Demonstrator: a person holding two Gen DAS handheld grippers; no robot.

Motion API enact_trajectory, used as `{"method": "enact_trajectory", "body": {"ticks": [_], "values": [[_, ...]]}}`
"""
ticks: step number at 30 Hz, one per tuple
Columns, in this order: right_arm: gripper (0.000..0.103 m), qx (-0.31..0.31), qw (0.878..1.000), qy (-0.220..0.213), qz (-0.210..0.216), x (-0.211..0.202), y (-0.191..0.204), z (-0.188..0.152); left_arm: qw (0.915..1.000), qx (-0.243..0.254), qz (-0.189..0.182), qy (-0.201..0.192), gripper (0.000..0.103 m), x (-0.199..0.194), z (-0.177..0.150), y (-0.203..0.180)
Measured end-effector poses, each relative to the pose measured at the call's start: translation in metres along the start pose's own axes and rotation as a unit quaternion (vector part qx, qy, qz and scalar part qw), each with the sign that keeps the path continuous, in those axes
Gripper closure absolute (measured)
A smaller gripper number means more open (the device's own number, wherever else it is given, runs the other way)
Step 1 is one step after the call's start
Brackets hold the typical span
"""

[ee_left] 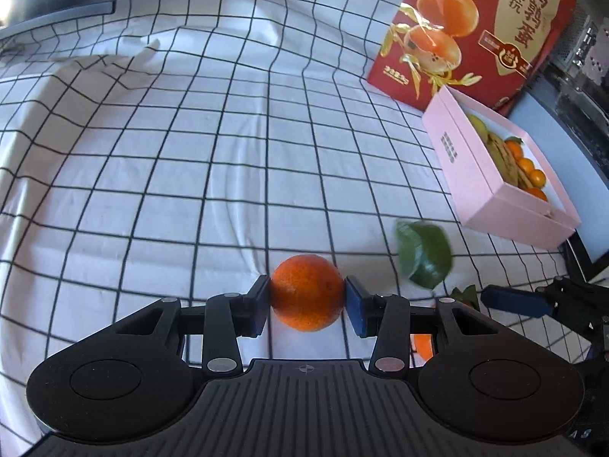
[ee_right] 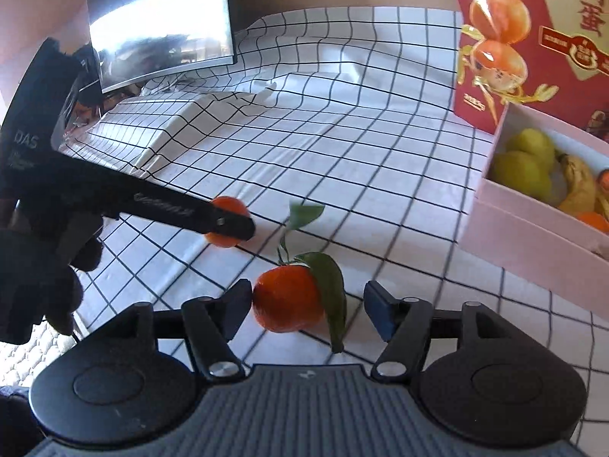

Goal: Organize fruits
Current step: 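Lift both mandarins off the cloth with the left and right tools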

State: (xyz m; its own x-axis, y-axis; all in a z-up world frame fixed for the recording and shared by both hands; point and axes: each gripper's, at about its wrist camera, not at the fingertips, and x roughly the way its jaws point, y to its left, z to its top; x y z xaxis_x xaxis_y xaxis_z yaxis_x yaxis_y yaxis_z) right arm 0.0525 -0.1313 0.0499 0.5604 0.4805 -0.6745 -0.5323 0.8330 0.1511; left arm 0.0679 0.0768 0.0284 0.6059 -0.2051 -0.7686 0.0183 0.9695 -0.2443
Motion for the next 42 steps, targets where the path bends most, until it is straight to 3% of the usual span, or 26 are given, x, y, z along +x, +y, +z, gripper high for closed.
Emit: {"method": "enact_trajectory", "body": {"ticks": [9, 28, 31, 35, 39, 42], "values": [[0.035, -0.033, 0.999, 0.005, -0.019, -0.016, 0.002, -0.013, 0.9999, 0.008, -0.011, 0.01, 0.056, -0.002, -0.01, -0.01], [0.035, -0.057, 0.998, 0.025, -0.001, 0.004, 0.012, -0.021, 0.9993, 0.025, -0.015, 0.025, 0.056, -0.02, -0.035, -0.016], [0.04, -0.057, 0.998, 0.019, -0.005, 0.003, 0.011, -0.021, 0.9989, 0.031, -0.017, 0.03, 0.056, -0.022, -0.038, -0.019], [0.057, -0.053, 0.999, 0.013, 0.007, 0.0, 0.01, -0.019, 0.998, 0.045, -0.024, 0.039, 0.056, -0.023, -0.042, -0.028], [0.057, -0.058, 0.998, 0.015, 0.0, -0.007, 0.009, -0.021, 0.996, 0.069, -0.033, 0.045, 0.056, -0.024, -0.043, -0.043], [0.058, -0.052, 0.999, -0.002, -0.016, -0.027, 0.001, -0.017, 0.9937, 0.096, -0.051, 0.028, 0.056, -0.031, -0.032, -0.059]]}}
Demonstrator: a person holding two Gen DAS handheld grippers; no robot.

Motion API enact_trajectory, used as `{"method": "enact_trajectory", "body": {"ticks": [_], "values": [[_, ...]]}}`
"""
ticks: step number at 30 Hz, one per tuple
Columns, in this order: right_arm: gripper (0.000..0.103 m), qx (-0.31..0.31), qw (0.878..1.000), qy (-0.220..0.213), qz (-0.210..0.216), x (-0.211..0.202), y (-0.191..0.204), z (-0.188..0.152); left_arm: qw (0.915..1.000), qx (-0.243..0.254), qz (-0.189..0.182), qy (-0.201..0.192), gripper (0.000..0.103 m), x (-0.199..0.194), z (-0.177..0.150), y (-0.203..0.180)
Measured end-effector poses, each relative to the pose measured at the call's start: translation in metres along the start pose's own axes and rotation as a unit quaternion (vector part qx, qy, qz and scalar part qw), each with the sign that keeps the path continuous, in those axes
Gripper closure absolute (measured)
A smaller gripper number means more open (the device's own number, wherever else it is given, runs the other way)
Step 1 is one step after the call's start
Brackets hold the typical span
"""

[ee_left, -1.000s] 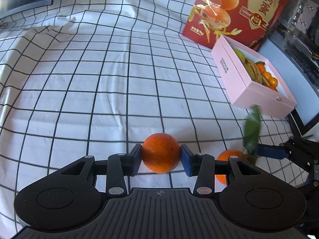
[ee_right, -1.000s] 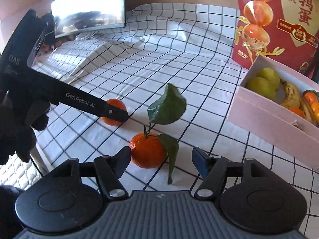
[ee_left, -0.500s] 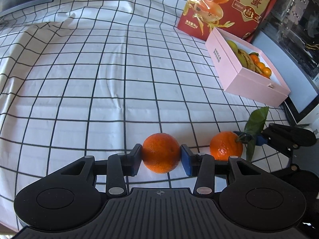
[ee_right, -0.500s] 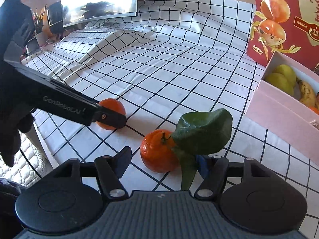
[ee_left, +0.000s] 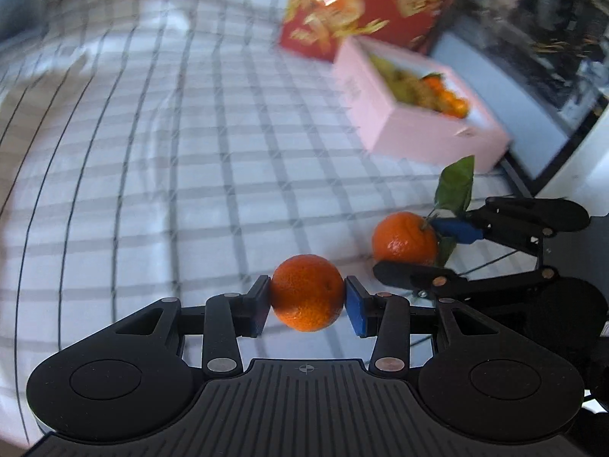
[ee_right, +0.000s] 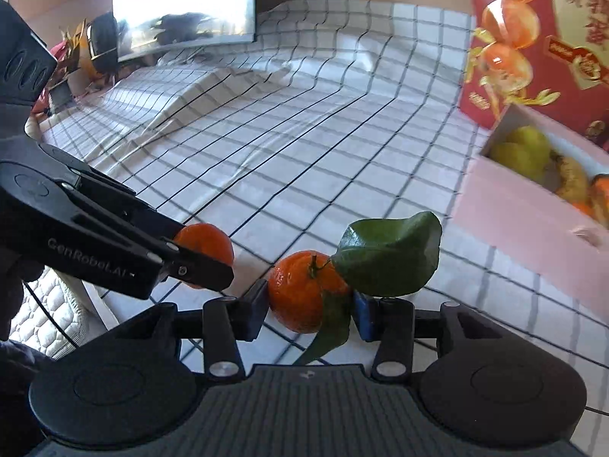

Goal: Organize fruits
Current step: 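Lift both mandarins off the cloth with the left and right tools, then lower both mandarins into the pink box and open both tools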

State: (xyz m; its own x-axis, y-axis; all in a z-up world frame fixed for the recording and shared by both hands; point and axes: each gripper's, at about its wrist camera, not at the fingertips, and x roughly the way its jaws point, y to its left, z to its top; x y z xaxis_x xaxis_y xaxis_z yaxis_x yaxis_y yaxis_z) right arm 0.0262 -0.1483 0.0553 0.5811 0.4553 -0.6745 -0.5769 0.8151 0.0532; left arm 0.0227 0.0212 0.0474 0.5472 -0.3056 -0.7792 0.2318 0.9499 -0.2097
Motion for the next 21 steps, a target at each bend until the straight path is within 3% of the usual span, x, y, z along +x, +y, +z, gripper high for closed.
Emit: {"method": "enact_trajectory", "body": {"ticks": [5, 9, 12, 15, 19, 21], "values": [[0.058, 0.017, 0.993, -0.091, -0.076, -0.065, -0.032, 0.023, 0.9936, 0.075, -0.029, -0.079, 0.056, -0.024, 0.057, -0.036], [0.058, 0.04, 0.973, -0.17, -0.152, -0.119, -0.057, 0.046, 0.9813, 0.132, -0.04, -0.135, 0.056, -0.034, 0.109, -0.07], [0.058, 0.063, 0.959, -0.2, -0.19, -0.143, -0.072, 0.054, 0.9724, 0.163, -0.059, -0.156, 0.056, -0.031, 0.135, -0.093], [0.058, 0.07, 0.949, -0.21, -0.222, -0.155, -0.082, 0.053, 0.9703, 0.166, -0.085, -0.154, 0.056, -0.013, 0.163, -0.107], [0.058, 0.087, 0.947, -0.196, -0.239, -0.154, -0.092, 0.04, 0.9816, 0.116, -0.119, -0.093, 0.056, 0.034, 0.196, -0.1], [0.058, 0.097, 0.948, -0.182, -0.244, -0.147, -0.094, 0.032, 0.9869, 0.104, -0.107, -0.061, 0.056, 0.058, 0.198, -0.094]]}}
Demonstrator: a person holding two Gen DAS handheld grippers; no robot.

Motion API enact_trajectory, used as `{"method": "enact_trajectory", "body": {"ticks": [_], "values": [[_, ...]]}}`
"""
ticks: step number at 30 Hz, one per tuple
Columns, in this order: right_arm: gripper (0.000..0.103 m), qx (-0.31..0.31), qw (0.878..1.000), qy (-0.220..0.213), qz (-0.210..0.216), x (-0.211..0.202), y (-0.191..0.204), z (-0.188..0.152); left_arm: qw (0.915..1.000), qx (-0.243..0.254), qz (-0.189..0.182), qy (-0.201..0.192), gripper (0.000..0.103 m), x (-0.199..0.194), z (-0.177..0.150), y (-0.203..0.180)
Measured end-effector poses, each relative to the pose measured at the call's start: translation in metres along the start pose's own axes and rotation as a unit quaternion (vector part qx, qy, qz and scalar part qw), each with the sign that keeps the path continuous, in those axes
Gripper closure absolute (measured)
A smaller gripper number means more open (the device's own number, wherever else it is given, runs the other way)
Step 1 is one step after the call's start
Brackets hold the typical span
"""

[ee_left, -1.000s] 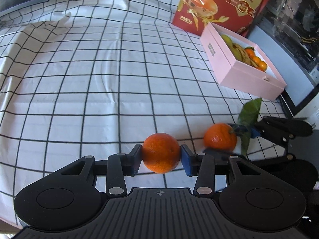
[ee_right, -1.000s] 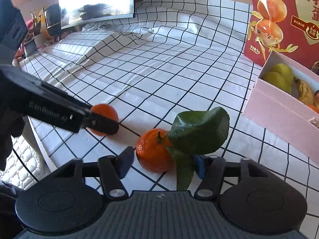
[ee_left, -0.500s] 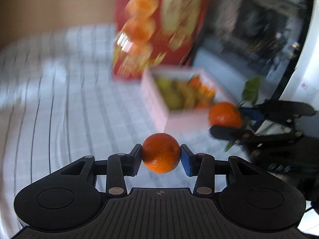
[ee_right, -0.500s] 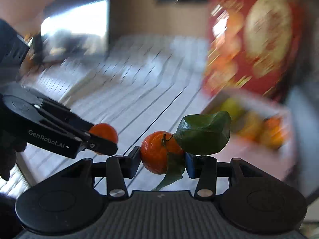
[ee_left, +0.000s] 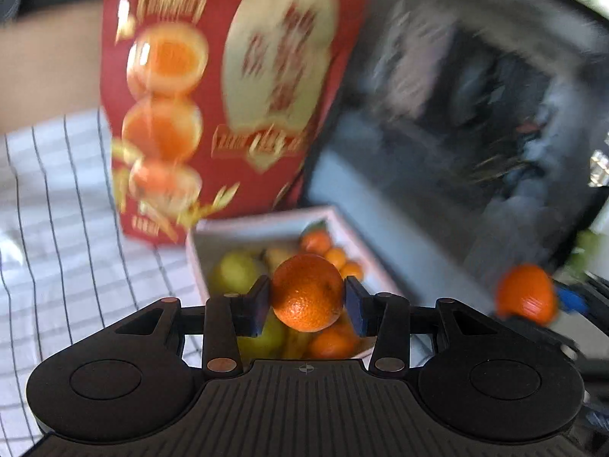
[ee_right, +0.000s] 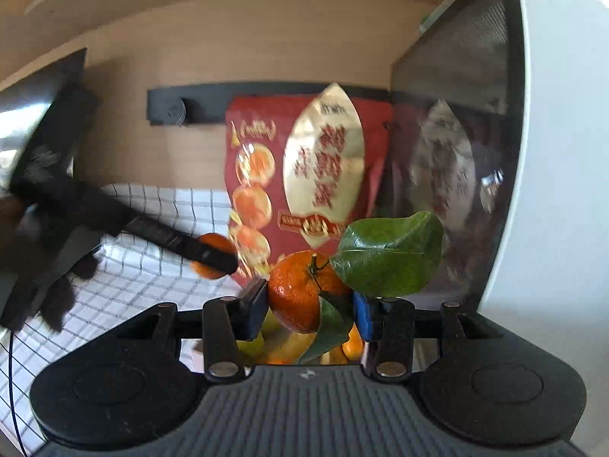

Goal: Organize fruits
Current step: 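Lower both mandarins into the pink box and open both tools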

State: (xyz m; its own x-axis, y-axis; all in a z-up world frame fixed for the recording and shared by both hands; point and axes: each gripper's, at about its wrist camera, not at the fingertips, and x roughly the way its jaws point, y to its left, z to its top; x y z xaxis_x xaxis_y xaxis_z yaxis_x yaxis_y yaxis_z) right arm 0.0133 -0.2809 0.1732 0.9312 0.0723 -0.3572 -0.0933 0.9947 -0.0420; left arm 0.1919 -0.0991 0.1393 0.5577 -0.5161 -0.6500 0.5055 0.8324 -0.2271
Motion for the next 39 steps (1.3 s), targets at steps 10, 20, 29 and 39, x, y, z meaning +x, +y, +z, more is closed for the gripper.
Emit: {"method": "enact_trajectory", "body": {"ticks": [10, 20, 29, 39], "values": [[0.058, 0.02, 0.998, 0.059, 0.0, 0.023, 0.003, -0.032, 0.9963, -0.011, 0.01, 0.084, 0.056, 0.061, -0.024, 0.011], [0.058, 0.031, 0.996, 0.073, 0.03, 0.057, 0.004, -0.025, 0.9975, -0.068, 0.019, -0.009, 0.056, -0.001, -0.041, 0.037], [0.058, 0.069, 0.99, 0.111, 0.051, 0.16, 0.01, -0.012, 0.9964, -0.054, 0.064, -0.013, 0.056, -0.027, -0.121, 0.034], [0.049, 0.081, 0.984, 0.147, 0.051, 0.214, 0.02, -0.028, 0.9926, -0.05, 0.109, -0.021, 0.056, -0.032, -0.16, 0.043]]}}
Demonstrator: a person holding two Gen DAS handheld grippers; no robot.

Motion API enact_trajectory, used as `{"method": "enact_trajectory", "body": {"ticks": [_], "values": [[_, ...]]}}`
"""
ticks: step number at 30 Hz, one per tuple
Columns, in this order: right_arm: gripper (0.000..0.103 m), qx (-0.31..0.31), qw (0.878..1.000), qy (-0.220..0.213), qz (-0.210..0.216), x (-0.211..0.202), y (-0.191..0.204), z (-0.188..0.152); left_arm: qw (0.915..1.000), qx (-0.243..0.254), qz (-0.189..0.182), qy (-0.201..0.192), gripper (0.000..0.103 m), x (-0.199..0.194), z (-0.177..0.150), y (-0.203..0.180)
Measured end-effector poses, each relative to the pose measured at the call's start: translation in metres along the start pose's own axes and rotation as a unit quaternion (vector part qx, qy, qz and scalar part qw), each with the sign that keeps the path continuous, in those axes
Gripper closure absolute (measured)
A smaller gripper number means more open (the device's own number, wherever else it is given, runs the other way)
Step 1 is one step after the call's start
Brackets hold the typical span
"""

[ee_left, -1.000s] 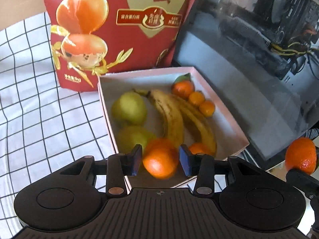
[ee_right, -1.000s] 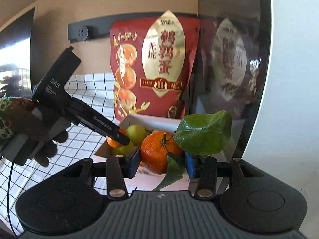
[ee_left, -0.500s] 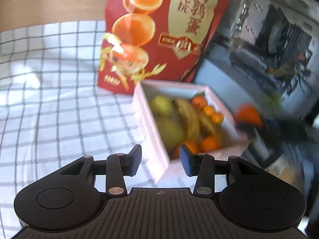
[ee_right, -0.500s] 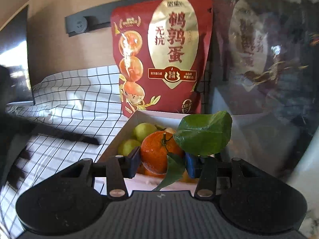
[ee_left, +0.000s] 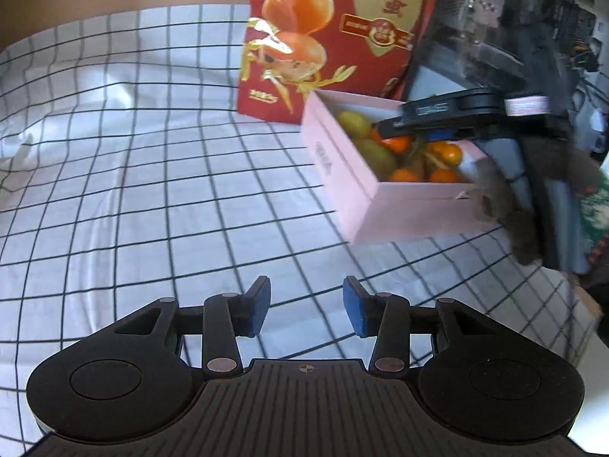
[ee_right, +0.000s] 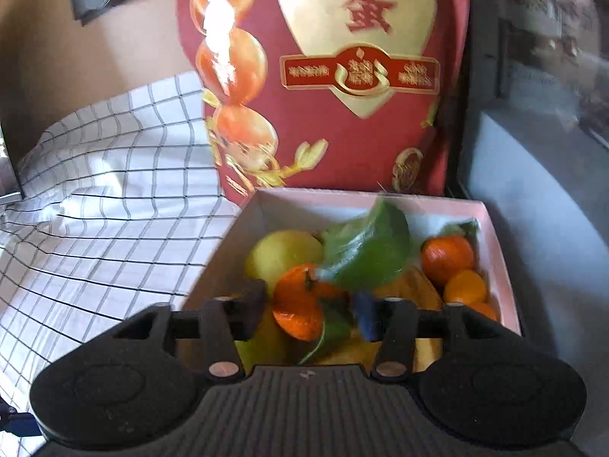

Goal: Organize fruits

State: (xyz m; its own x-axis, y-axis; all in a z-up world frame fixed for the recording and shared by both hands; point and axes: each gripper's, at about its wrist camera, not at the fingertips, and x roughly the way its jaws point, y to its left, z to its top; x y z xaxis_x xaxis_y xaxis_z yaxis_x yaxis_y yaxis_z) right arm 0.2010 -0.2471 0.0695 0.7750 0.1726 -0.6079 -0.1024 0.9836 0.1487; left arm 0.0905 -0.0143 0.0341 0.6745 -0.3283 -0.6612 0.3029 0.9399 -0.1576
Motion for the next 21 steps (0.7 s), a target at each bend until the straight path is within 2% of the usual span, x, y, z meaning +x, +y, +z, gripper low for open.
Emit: {"method": "enact_trajectory", "body": {"ticks": [1, 3, 6, 10, 13, 18, 21], "values": [[0.049, 0.003, 1.0, -0.011, 0.002, -0.009, -0.001, -0.004, 1.0, 0.002, 0.005, -0.005, 0.056, 0.0, -0.002, 0.0], [0.039, -0.005, 0.999, -0.039, 0.0, -0.032, 0.001, -0.013, 0.9998, 0.008, 0.013, -0.013, 0.056, 0.003, -0.005, -0.003], [0.033, -0.036, 0.996, -0.073, -0.02, -0.067, 0.01, -0.034, 0.9993, 0.023, 0.024, -0.019, 0.056, 0.007, -0.011, -0.011], [0.026, -0.06, 0.994, -0.087, -0.042, -0.1, 0.028, -0.074, 0.9985, 0.034, 0.039, -0.02, 0.056, 0.013, -0.024, -0.021], [0.023, -0.062, 0.995, -0.068, -0.048, -0.101, 0.038, -0.101, 0.9965, 0.05, 0.057, -0.033, 0.054, 0.014, -0.03, -0.03], [0.023, -0.047, 0.998, 0.01, -0.046, -0.071, 0.043, -0.13, 0.9956, 0.046, 0.063, -0.052, 0.053, 0.015, -0.035, -0.034], [0.021, -0.036, 0.997, 0.011, -0.061, -0.066, 0.043, -0.136, 0.9958, 0.046, 0.059, -0.053, 0.053, 0.015, -0.034, -0.034]]}}
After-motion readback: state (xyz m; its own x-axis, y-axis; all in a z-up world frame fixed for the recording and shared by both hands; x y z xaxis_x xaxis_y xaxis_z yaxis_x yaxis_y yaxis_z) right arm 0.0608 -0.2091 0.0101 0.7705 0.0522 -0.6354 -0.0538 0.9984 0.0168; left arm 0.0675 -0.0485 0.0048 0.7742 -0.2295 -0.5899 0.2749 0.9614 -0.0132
